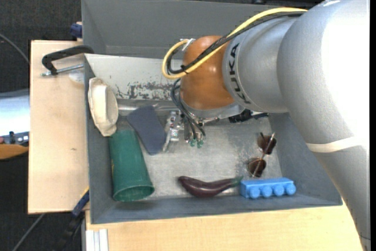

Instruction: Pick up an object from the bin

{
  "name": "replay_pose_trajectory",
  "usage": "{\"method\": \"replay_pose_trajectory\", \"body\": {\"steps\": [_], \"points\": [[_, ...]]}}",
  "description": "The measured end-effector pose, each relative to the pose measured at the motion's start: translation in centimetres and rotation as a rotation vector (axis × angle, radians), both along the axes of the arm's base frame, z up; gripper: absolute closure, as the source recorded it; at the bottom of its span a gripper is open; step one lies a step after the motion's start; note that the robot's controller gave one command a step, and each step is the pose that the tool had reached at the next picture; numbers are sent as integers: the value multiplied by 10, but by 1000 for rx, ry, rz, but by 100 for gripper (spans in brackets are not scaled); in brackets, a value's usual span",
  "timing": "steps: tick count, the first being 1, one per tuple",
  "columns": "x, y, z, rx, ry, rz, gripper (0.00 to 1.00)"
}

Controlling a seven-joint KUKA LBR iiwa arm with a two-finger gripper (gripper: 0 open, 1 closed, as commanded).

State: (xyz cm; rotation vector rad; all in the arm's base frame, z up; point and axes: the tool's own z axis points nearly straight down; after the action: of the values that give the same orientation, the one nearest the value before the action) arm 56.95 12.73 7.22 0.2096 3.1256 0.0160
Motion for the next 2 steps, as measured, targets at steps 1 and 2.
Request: {"method": "replay_pose_trajectory", "body": {"steps": [1, 2], "points": [[-10, 7, 0, 1, 0, -6, 100], [-15, 1, -1, 1, -1, 45, 100]]}}
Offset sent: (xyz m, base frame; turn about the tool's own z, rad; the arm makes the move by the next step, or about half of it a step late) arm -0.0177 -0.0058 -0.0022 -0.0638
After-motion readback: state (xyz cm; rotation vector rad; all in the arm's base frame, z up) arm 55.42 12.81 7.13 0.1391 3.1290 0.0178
